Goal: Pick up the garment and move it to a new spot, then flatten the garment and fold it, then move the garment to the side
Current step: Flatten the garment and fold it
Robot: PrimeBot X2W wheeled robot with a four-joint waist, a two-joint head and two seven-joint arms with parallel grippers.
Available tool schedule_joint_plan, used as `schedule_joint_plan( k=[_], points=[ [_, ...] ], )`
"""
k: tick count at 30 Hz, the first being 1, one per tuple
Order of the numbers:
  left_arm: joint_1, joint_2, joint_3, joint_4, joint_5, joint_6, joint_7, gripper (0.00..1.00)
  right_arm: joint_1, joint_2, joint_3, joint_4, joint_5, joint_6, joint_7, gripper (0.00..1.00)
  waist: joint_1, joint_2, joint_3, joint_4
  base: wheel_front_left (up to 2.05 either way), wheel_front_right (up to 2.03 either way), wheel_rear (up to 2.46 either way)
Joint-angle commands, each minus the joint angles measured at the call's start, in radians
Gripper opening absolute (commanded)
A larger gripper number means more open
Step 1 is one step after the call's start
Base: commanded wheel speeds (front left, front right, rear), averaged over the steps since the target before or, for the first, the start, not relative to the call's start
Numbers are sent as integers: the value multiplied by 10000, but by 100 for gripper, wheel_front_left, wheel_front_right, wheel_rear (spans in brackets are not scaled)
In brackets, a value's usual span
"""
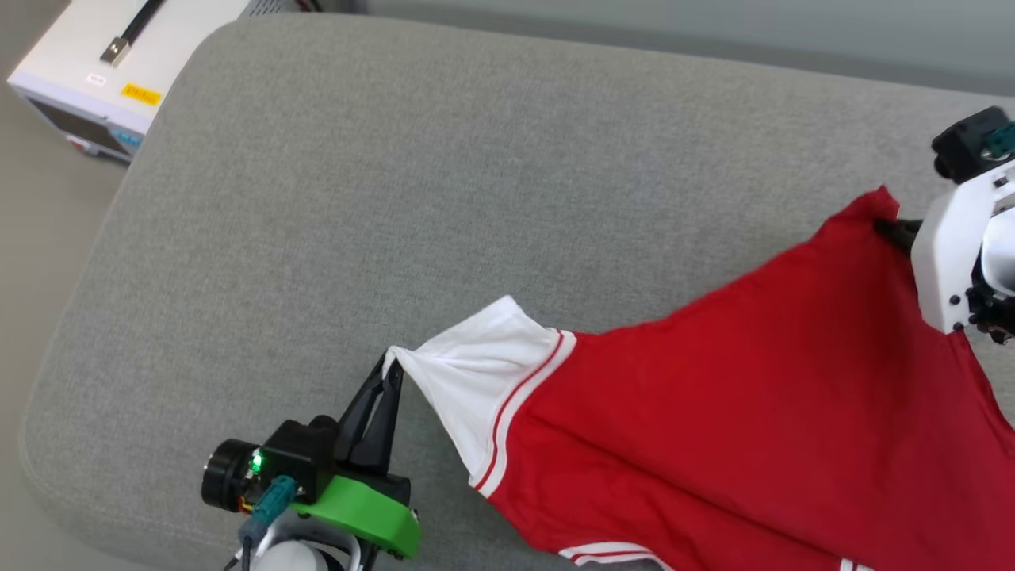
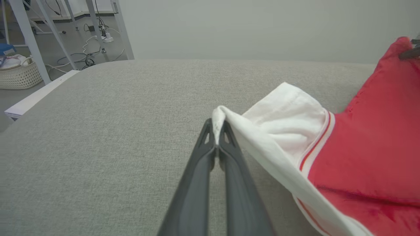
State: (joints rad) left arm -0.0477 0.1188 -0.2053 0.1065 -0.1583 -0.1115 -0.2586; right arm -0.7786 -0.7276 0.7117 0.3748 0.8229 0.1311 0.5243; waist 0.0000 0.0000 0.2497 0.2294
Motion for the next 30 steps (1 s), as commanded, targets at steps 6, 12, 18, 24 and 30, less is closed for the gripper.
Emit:
schedule_joint_plan(
  k=[6, 12, 18, 24, 30],
  points=[
    [-229, 515, 211, -645, 355, -8, -32, 0, 473, -266, -829, -725, 299, -4, -1173, 0, 0, 0, -1199, -876, 0, 0, 0],
    [-1589, 1076, 184, -1335, 596, -67, 172, 0, 642, -281, -1825, -1330, 202, -4, -1797, 0, 0, 0, -1538, -1292, 0, 0, 0],
    [-3953, 1646, -129, -1867, 431, -155, 687, 0, 350, -25, -3063, -2092, -36, -4, -1998, 0, 0, 0, -1175, -1646, 0, 0, 0],
    [-6930, 2049, -334, -1780, -303, -184, 1221, 0, -711, 421, -4383, -2524, -721, -4, -1965, 0, 0, 0, -73, -1883, 0, 0, 0],
    [-10558, 2657, -1083, -840, -1175, -189, 1331, 0, -2781, 885, -5564, -2542, -1454, -4, -1509, 0, 0, 0, 1611, -1942, 0, 0, 0]
  ],
)
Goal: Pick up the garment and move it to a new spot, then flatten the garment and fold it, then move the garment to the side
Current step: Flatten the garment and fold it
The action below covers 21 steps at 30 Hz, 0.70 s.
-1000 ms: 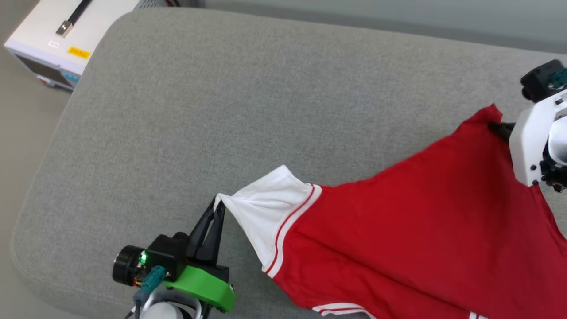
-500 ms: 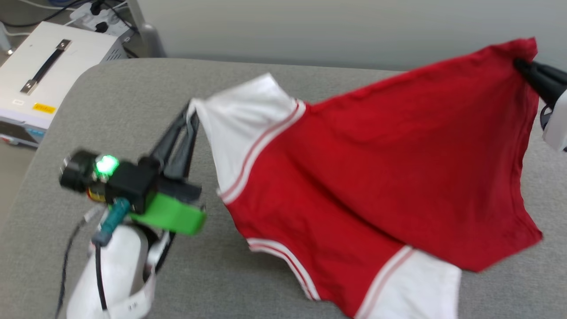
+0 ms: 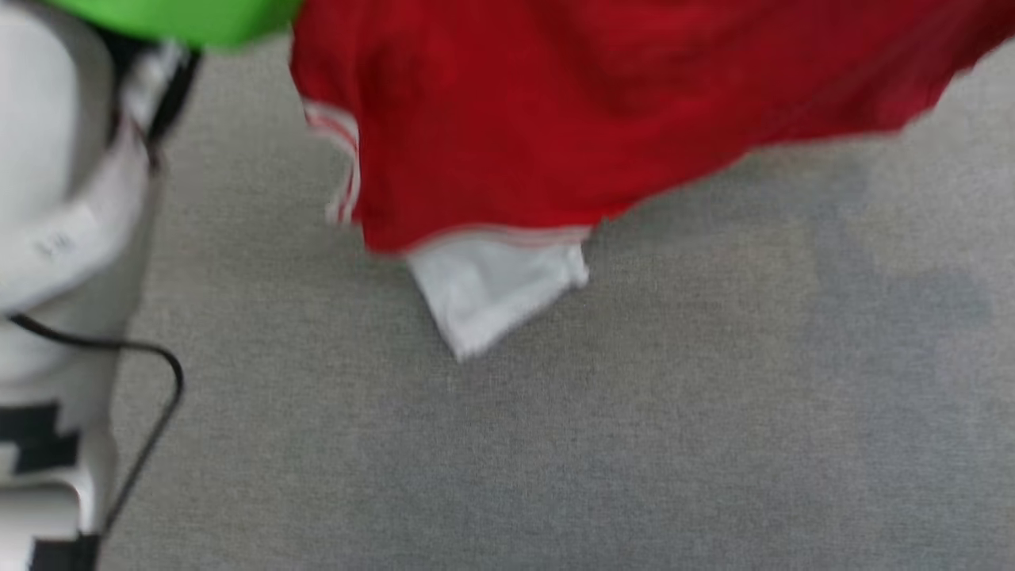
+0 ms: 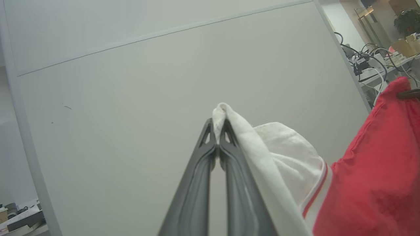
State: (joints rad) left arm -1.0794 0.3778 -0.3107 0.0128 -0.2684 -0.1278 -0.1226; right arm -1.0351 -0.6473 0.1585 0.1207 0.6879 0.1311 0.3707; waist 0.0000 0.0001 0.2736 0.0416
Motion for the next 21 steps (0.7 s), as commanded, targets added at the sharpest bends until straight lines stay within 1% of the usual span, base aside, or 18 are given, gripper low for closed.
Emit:
schedule_joint_plan(
  k=[1, 5, 10, 14, 16, 17, 21],
  points=[
    [-724, 127, -152, 306, -160, -26, -61, 0, -551, 136, -110, 59, -249, -4, 81, 0, 0, -1, 1574, -63, 0, 0, 0],
    [-2933, 389, -621, 1464, -602, -27, -256, 0, -2352, 487, -407, 626, -929, -4, 146, 0, 0, -1, 2491, -100, 0, 0, 0],
    [-5356, 715, -1398, 3186, -1036, -27, -732, 0, -4708, 852, -186, 1940, -1958, -4, -216, 0, 0, -1, 3251, -118, 0, 0, 0],
    [-6770, 823, -1894, 4298, -1295, -28, -1068, 0, -6295, 1054, 147, 3071, -2446, -4, -771, 0, 0, -1, 3576, -99, 0, 0, 0],
    [-7319, 841, -1941, 4830, -1457, -28, -1192, 0, -6866, 1170, 335, 3575, -2543, -4, -1056, 0, 0, -1, 3663, -113, 0, 0, 0],
    [-7539, 819, -1905, 5058, -1538, -28, -1241, 0, -7081, 1215, 406, 3777, -2566, -4, -1165, 0, 0, -1, 3695, -100, 0, 0, 0],
    [-8252, 910, -2377, 5854, -1658, -28, -1344, 0, -7764, 1428, 846, 4613, -2582, -4, -1579, 0, 0, -1, 3830, -118, 0, 0, 0]
  ],
)
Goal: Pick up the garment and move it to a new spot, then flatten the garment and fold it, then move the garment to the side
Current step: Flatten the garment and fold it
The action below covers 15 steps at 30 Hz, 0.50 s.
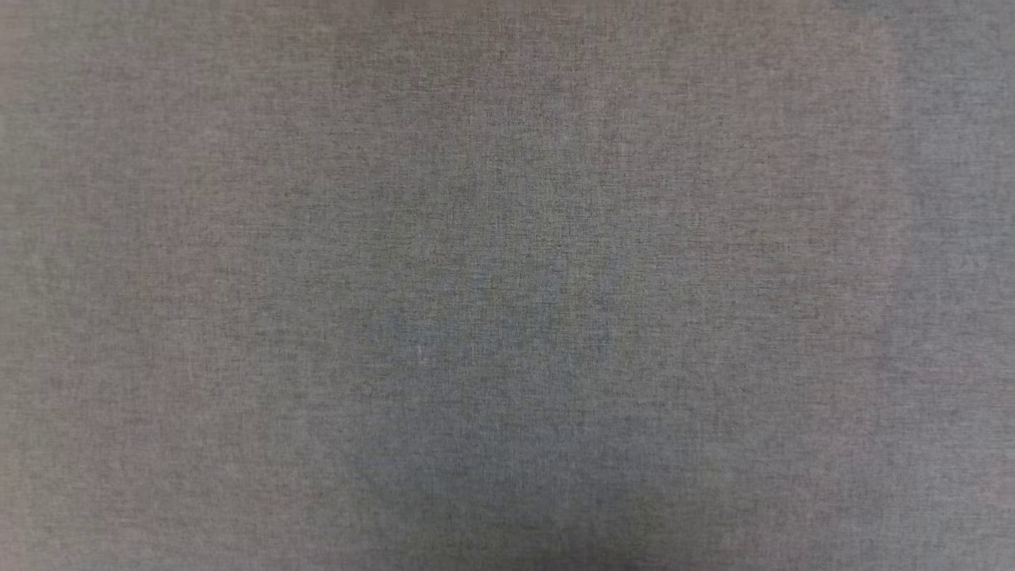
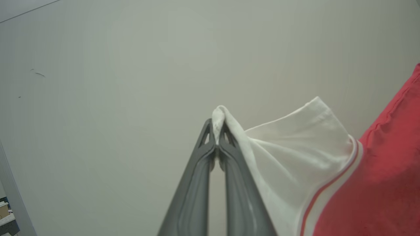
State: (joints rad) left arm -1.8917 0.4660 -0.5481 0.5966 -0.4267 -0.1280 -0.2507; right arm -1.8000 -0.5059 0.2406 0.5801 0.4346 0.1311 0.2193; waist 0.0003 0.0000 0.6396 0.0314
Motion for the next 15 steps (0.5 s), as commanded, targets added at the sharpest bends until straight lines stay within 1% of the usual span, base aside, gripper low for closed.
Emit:
schedule_joint_plan(
  k=[1, 3, 8, 12, 15],
  points=[
    [-206, 76, -270, 334, -293, -26, -98, 0, -355, 71, 440, 560, 86, -4, -321, 0, -3, 0, 277, 33, 0, 0, 0],
    [-53, 155, -512, 401, -387, -26, -104, 0, -348, 80, 732, 844, 179, -4, -455, 0, -3, 0, 337, 60, 0, 0, 0],
    [833, 428, -660, 343, -722, -26, -107, 0, 127, 130, 1384, 1391, 601, -4, -842, 0, -3, 0, 372, 84, 0, 0, 0],
    [1921, 678, -445, 143, -1036, -26, -109, 0, 1020, 233, 1980, 1654, 994, -4, -1192, 0, -3, 0, 225, 36, 0, 0, 0],
    [3066, 822, -216, -242, -1119, -26, -109, 0, 1861, 275, 2398, 1730, 1384, -4, -1500, 0, -3, 0, -23, 32, 0, 0, 0]
  ],
)
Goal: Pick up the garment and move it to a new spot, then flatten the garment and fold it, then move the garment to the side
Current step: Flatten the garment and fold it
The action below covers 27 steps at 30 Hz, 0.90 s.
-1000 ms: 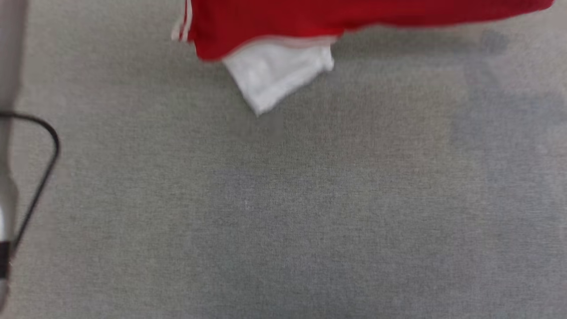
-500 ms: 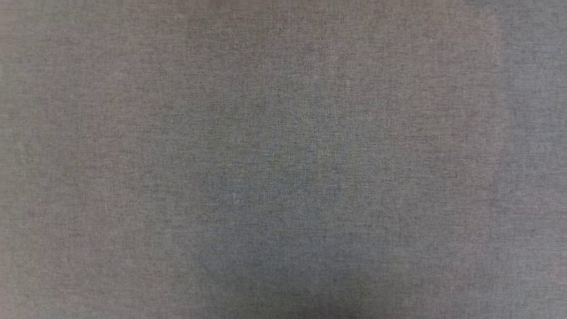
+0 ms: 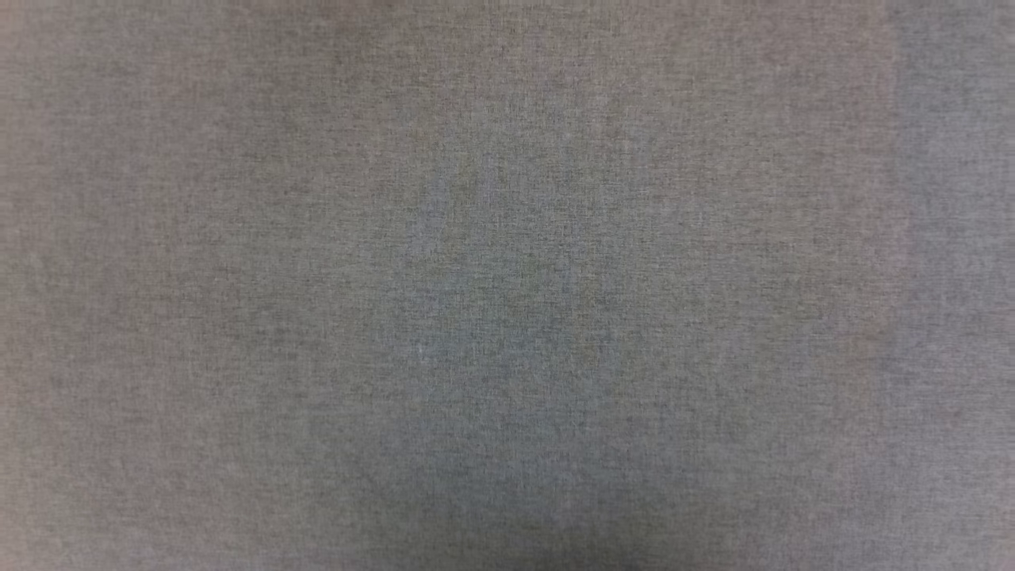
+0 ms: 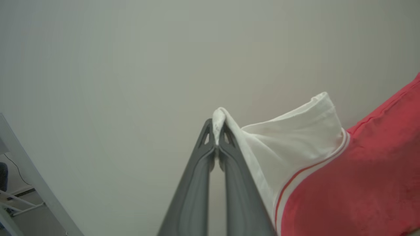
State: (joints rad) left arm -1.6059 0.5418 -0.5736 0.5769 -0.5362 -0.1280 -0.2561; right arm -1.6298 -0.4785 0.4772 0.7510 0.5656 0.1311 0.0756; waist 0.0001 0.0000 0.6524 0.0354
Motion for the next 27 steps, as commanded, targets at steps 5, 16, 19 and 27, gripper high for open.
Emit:
schedule_joint_plan(
  k=[5, 16, 19, 27],
  points=[
    [2294, 125, 259, -874, 166, -26, -56, 0, 1774, -40, 722, -40, 846, -4, -589, 0, -1, 0, -787, 23, 0, 0, 0],
    [8211, 70, 1061, -3001, 814, 6, -56, 0, 6157, -980, 2345, -1511, 2535, -4, -1281, 0, -1, 0, -2872, -7, 0, 0, 0],
    [9738, 34, 1096, -3386, 947, 122, -56, 0, 7317, -1290, 2558, -1939, 2871, -4, -1324, 0, -1, 0, -3390, -25, 0, 0, 0],
    [12915, -193, 752, -3722, 761, 513, -56, 0, 10143, -1940, 2687, -2609, 3566, -4, -1349, 0, -1, 0, -4540, 90, 0, 0, 0]
  ],
)
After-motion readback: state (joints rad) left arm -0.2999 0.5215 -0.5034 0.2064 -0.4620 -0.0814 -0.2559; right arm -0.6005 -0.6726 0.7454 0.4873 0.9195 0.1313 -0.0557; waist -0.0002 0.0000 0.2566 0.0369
